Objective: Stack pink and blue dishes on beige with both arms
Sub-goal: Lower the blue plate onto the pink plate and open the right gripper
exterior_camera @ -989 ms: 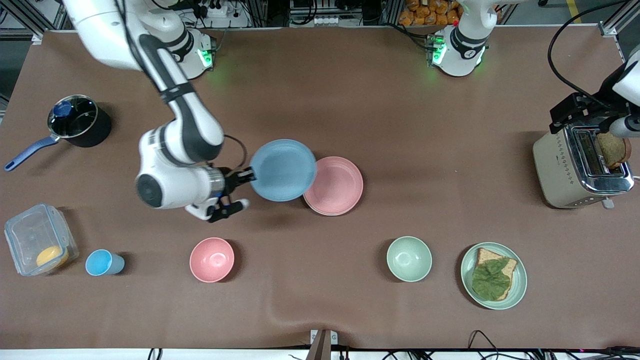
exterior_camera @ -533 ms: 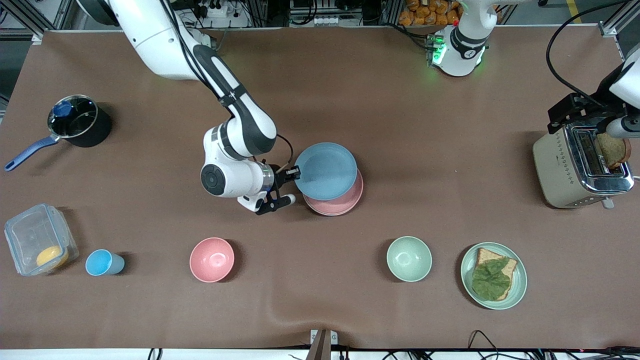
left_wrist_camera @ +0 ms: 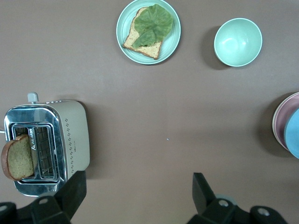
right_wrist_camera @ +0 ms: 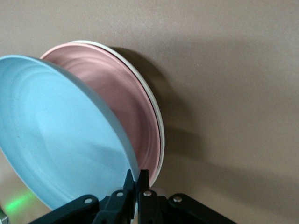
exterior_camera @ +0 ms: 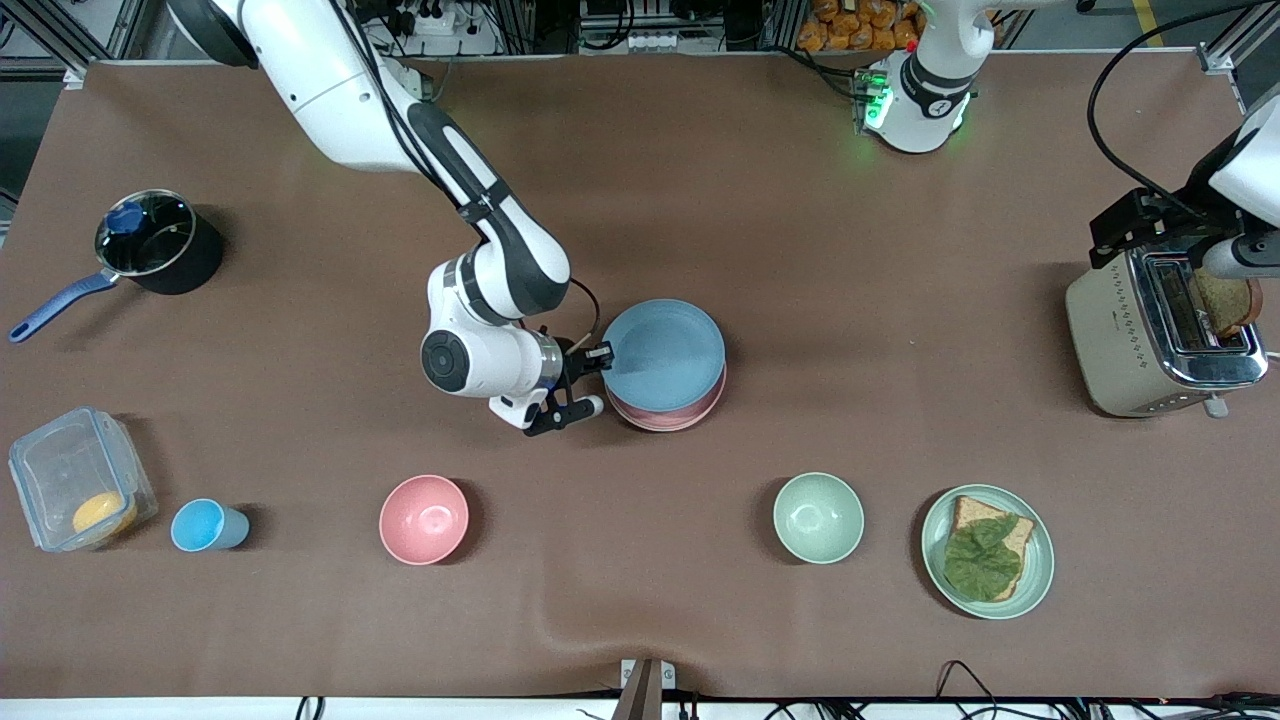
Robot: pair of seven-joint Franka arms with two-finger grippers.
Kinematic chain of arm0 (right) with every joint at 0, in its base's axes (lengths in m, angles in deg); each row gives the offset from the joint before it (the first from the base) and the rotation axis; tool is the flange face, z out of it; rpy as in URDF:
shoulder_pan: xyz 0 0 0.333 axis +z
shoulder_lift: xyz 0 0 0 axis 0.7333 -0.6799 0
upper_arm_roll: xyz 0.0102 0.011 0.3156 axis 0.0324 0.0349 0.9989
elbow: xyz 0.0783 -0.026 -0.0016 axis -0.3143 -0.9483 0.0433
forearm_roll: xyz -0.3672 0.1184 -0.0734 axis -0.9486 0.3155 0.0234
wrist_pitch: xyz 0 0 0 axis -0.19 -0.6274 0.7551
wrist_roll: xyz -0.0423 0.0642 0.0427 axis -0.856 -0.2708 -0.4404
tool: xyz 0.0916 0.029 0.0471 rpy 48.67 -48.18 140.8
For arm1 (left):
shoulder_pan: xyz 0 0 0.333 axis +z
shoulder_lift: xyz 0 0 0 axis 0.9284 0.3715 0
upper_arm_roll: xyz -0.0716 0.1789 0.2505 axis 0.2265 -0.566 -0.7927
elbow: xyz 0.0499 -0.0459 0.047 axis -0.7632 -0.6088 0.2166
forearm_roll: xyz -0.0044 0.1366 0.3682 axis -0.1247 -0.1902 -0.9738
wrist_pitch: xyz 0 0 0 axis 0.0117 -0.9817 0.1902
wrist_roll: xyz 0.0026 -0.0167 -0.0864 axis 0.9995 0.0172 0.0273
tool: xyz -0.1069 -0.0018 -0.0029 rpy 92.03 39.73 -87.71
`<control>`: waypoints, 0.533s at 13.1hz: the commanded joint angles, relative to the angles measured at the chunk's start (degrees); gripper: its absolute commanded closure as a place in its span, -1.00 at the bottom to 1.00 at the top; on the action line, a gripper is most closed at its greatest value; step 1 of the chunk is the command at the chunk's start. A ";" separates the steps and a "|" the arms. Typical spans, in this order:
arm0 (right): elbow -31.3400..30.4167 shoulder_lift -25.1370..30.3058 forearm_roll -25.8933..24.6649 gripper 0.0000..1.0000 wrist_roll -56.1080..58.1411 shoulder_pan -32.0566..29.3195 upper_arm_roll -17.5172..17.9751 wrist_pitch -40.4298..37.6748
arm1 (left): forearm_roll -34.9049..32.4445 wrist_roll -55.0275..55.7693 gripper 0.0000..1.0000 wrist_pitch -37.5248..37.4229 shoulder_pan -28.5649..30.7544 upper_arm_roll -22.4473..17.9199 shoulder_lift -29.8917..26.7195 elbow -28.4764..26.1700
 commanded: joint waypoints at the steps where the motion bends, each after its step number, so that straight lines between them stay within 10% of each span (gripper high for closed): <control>1: 2.13 -0.47 0.43 -1.00 0.23 0.91 -0.69 0.24 | 0.15 -0.67 -1.00 -0.31 -0.94 -0.94 -0.07 0.17; 7: 4.41 8.92 -9.83 -1.00 -0.11 1.00 -9.02 -8.16 | 0.15 -0.67 -1.00 -0.31 -0.94 -0.94 0.19 0.26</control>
